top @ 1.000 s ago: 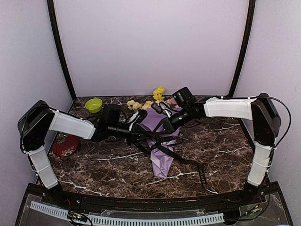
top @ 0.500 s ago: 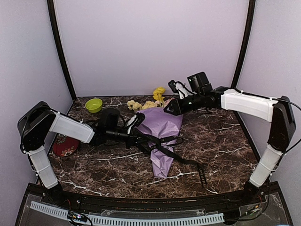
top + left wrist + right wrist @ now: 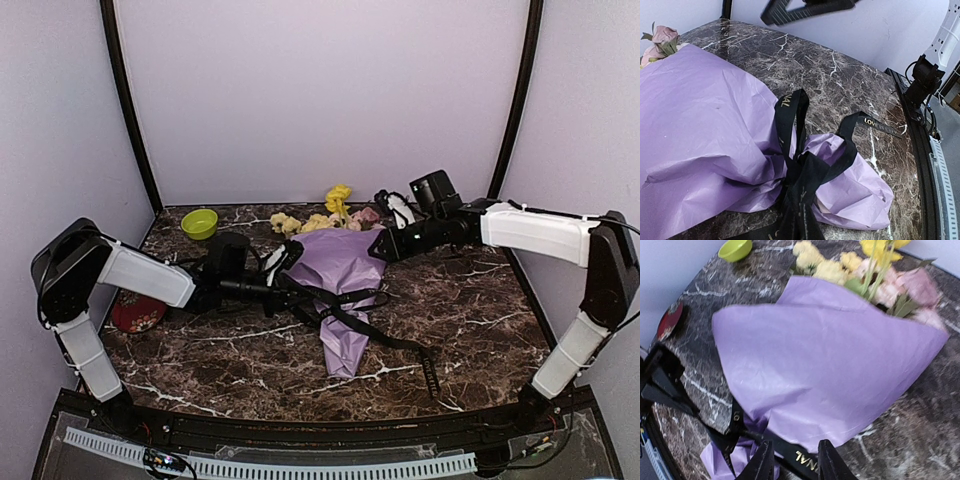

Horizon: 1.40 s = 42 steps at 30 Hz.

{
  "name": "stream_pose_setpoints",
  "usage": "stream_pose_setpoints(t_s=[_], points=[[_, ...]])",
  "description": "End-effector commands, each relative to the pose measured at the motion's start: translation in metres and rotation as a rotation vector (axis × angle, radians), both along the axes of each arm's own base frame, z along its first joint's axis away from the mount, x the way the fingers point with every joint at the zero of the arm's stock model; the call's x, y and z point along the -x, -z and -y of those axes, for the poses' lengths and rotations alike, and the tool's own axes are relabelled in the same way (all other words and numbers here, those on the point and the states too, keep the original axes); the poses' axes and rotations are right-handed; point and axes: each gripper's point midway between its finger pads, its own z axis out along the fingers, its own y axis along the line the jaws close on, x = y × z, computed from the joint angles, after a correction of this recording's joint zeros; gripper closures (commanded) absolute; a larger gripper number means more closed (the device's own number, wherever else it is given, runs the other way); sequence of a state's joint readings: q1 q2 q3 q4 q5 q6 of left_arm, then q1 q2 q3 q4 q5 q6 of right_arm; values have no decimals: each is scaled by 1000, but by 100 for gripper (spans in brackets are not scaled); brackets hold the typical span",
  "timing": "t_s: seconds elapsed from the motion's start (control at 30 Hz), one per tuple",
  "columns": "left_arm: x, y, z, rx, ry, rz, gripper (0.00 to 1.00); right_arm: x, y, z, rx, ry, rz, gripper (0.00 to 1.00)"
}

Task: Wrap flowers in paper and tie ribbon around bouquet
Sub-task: Cross the half-tied ribbon over the folded bouquet.

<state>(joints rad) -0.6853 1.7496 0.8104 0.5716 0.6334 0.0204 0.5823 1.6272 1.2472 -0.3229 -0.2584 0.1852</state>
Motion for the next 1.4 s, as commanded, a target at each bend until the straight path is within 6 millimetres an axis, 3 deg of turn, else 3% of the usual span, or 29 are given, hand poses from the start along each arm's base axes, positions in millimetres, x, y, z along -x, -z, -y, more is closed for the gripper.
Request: stream_pose_setpoints(t_s=[0.0,0.03,0.13,0.23,0.37,0.77,1.37], points=[[0,-15,-4,25,-15,31,100,51,14,-27,-32,-171,-76,70],[0,-14,-5,22,-17,28,100,59,4,-31,-50,-199,-56,70],[-1,-14,-6,16,-25,30,100,76,6,-41,-54,-266,-63,70],[-3,-14,-9,6,-44,46,100,93,24,-44,-28,-300,-99,68],[-3,-11,-10,-15,-44,54,100,106,29,-54,-16,-330,-115,68],[4,-11,-22,-51,-56,86,100,115,15,-78,-108,-310,-119,67],[4,2,-32,-82,-104,81,100,137,35,-88,-81,-299,-151,68]])
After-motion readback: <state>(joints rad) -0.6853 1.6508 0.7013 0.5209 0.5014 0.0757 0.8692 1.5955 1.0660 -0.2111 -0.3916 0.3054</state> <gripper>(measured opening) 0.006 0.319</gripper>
